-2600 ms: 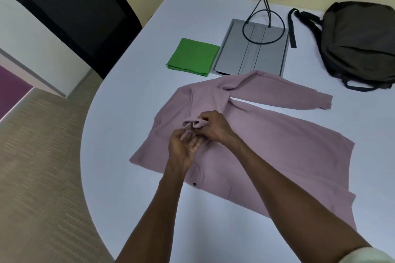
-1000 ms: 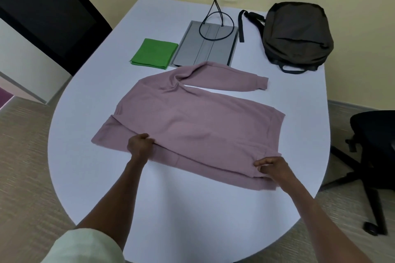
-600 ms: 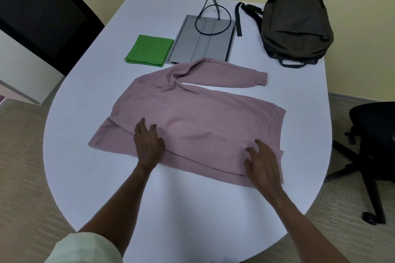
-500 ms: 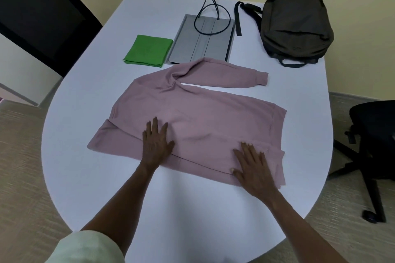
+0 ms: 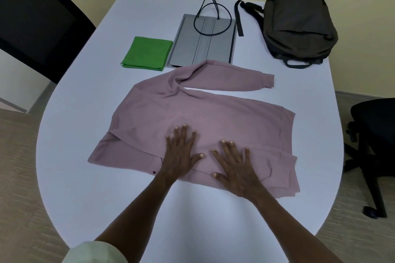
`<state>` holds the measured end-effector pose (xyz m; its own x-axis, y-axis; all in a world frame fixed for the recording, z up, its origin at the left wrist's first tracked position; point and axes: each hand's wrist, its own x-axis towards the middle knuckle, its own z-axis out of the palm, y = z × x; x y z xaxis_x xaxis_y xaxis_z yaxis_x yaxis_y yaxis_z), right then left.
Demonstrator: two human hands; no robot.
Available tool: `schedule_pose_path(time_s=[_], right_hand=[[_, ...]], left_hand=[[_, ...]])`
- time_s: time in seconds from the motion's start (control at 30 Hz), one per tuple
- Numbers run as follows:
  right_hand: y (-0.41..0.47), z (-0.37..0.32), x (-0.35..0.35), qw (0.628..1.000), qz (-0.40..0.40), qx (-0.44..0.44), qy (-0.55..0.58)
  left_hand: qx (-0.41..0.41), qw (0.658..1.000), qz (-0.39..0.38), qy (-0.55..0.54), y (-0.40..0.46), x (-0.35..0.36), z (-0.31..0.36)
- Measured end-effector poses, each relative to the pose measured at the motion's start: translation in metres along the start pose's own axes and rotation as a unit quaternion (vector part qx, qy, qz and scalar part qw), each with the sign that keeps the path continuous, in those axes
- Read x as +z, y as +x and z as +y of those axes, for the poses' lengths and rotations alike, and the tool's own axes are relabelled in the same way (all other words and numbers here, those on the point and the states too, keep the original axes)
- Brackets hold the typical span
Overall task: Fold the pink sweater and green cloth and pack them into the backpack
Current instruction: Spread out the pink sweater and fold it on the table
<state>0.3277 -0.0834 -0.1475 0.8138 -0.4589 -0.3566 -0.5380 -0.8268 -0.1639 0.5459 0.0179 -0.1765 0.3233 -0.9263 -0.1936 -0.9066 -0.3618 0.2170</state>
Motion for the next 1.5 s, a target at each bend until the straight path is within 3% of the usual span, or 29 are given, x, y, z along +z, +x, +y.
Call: schedule_pose_path(time_s=[0.07, 0.3, 0.4, 0.53, 0.6, 0.67, 0.77, 0.83, 0.9, 0.97, 1.07, 1.17, 1.27, 1.4, 1.5], right_hand=[[0.021, -0.015, 0.002, 0.999, -0.032, -0.013, -0.009], [0.039, -0.021, 0.023, 0.997, -0.079, 0.025, -0.009], [0.042, -0.023, 0.015, 0.992, -0.124, 0.030, 0.011], [0.042, -0.024, 0.012, 0.990, -0.137, 0.029, 0.023], [0.041, -0.024, 0.008, 0.991, -0.129, 0.026, 0.029], [0.043, -0.024, 0.004, 0.995, -0.090, 0.033, 0.031], [0.055, -0.018, -0.013, 0.996, 0.069, 0.047, 0.044], [0.073, -0.002, -0.025, 0.983, 0.162, 0.063, 0.064], [0.096, 0.025, -0.039, 0.971, 0.206, 0.098, 0.072], [0.117, 0.059, -0.048, 0.964, 0.219, 0.133, 0.074], [0.140, 0.102, -0.057, 0.957, 0.211, 0.183, 0.078], [0.155, 0.136, -0.066, 0.967, 0.127, 0.218, 0.023], [0.164, 0.157, -0.071, 0.973, 0.027, 0.228, -0.016], [0.169, 0.164, -0.078, 0.973, 0.037, 0.225, -0.014], [0.169, 0.170, -0.086, 0.974, 0.042, 0.223, 0.019]], left_hand=[[0.055, 0.998, -0.026, 0.022, 0.010, 0.005, -0.004], [-0.056, 0.994, -0.095, 0.017, 0.044, -0.011, -0.048], [-0.062, 0.991, -0.120, 0.001, 0.051, -0.016, -0.052], [-0.064, 0.993, -0.102, 0.002, 0.049, -0.017, -0.048], [-0.057, 0.997, -0.042, 0.003, 0.051, -0.021, -0.048], [-0.039, 0.999, 0.037, -0.002, 0.062, -0.029, -0.057], [-0.024, 0.988, 0.124, -0.086, 0.088, -0.048, -0.087], [-0.064, 0.974, 0.178, -0.124, 0.111, -0.070, -0.111], [-0.145, 0.959, 0.190, -0.153, 0.137, -0.093, -0.137], [-0.217, 0.946, 0.166, -0.175, 0.159, -0.111, -0.165], [-0.233, 0.956, 0.082, -0.158, 0.179, -0.121, -0.196], [-0.290, 0.943, 0.014, -0.162, 0.188, -0.121, -0.212], [-0.324, 0.932, 0.007, -0.165, 0.197, -0.112, -0.239], [-0.314, 0.939, -0.008, -0.142, 0.198, -0.120, -0.237], [-0.291, 0.938, -0.002, -0.187, 0.193, -0.136, -0.225]])
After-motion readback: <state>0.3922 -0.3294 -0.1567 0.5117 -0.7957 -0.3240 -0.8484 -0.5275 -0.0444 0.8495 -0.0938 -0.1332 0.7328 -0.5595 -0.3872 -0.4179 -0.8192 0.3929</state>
